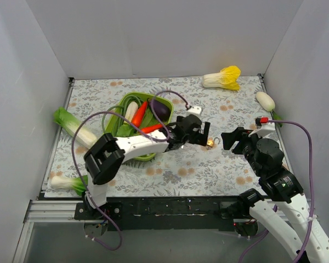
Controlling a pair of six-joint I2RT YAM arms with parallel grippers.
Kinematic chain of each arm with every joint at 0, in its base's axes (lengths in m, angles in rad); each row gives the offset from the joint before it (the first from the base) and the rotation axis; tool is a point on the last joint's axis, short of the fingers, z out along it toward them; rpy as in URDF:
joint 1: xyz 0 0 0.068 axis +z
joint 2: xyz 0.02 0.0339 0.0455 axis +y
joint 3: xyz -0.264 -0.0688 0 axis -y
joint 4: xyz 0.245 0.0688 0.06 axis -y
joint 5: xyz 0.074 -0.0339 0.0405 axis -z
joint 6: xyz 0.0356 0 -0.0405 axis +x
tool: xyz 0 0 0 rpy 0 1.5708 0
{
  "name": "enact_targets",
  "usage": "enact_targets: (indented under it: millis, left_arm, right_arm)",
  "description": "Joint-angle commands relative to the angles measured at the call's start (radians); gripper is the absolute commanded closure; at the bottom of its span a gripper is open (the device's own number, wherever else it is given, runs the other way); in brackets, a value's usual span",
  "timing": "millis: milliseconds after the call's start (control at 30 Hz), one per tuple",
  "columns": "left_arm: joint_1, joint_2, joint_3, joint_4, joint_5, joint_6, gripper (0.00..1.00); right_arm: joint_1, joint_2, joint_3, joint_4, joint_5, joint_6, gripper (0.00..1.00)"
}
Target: Unlock with the key
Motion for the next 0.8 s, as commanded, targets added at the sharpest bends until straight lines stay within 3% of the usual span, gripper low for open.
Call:
enact_targets:
  millis: [0,133,333,433,767]
  left_arm:
    - [0.127,-0.277,-0.119,0.108,0.014,-0.097,0.02]
    - [0.249,-0.512,-0.254,0.159,-0.018,-0.163,0.02]
    - [0.280,-0.794,-0.377,0.071,-0.208,-0.074,0.02]
    - [0.279,-0.894,-0.396,-0.012,-0.225,-0.054,0.02]
    - [0.280,-1.040,-0.460,-0.131,-0.248,-0.143,0.02]
  right_arm:
    - [-0.003,0.010,0.052,0.052,0.029,-0.030,0.28]
    - [-0.003,0.013,0.055,0.050,0.041,-0.040,0.28]
    - [-0.003,0.019,0.052,0.055,0.051,-0.060,0.28]
    - [-0.005,0.015,0.046,0.052,0.063,-0.066,0.28]
    - [-0.003,-0.010,0.026,0.049,0.077,-0.067,0.28]
